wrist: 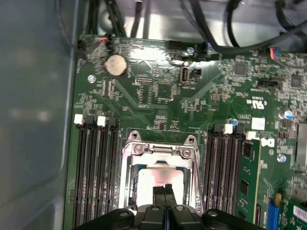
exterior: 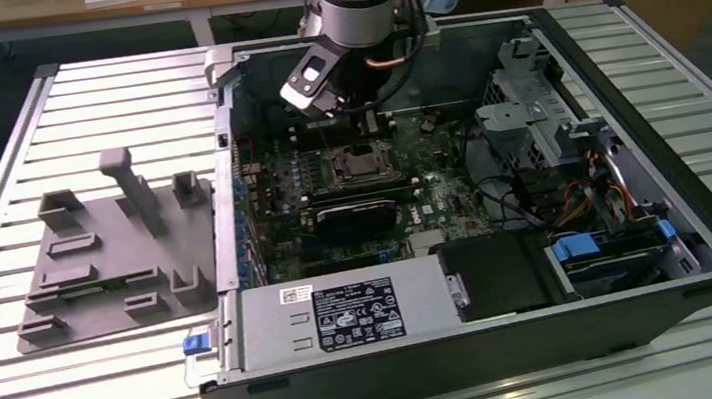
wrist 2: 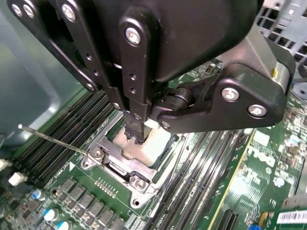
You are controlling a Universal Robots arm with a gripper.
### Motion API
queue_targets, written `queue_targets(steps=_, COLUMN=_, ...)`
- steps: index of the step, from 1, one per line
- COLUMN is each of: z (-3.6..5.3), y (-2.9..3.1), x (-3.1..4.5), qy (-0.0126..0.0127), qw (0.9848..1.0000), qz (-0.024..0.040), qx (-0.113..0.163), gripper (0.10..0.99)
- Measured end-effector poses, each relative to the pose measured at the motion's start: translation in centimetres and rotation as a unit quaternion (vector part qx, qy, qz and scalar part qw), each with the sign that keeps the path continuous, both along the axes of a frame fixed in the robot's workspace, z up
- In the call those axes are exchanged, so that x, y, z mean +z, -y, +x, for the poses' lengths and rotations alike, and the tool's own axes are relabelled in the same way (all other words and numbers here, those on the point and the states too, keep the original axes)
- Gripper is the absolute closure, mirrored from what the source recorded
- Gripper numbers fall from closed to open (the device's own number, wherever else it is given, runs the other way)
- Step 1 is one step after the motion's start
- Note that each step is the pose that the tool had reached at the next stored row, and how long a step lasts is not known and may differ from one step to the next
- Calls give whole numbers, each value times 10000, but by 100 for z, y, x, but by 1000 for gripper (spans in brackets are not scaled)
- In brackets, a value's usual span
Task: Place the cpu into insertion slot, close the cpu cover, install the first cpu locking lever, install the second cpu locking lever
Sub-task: 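Close the cpu cover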
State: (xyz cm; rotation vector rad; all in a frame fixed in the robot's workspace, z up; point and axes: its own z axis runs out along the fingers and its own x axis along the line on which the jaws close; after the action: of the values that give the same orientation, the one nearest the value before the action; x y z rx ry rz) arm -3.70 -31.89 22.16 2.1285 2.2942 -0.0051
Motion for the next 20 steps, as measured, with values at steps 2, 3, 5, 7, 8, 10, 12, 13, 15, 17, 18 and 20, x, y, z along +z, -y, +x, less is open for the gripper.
queue_targets(steps=2, z=0, y=0, x=0, qy=0, qw=9998, qz=0, qx=180, gripper=984)
queue_targets(steps=3, z=0, y=0, x=0, qy=0, qw=9997, qz=0, qx=264, gripper=984)
queue_targets(steps=5, z=0, y=0, x=0, qy=0, qw=9990, qz=0, qx=449, gripper=984)
queue_targets(steps=7, z=0, y=0, x=0, qy=0, qw=9980, qz=0, qx=629, gripper=984)
queue_targets(steps=8, z=0, y=0, x=-1, qy=0, qw=9974, qz=0, qx=718, gripper=984)
queue_targets(steps=10, z=0, y=0, x=-1, qy=0, qw=9960, qz=0, qx=897, gripper=984)
queue_targets(steps=12, z=0, y=0, x=-1, qy=0, qw=9942, qz=0, qx=1079, gripper=984)
queue_targets(steps=13, z=0, y=0, x=-2, qy=0, qw=9931, qz=0, qx=1169, gripper=984)
queue_targets(steps=15, z=0, y=0, x=-2, qy=0, qw=9908, qz=0, qx=1355, gripper=984)
queue_targets(steps=17, z=0, y=0, x=-3, qy=0, qw=9882, qz=0, qx=1533, gripper=984)
queue_targets(steps=18, z=0, y=0, x=-3, qy=0, qw=9868, qz=0, qx=1622, gripper=984)
queue_targets(steps=20, z=0, y=0, x=-4, qy=0, qw=9837, qz=0, qx=1799, gripper=984)
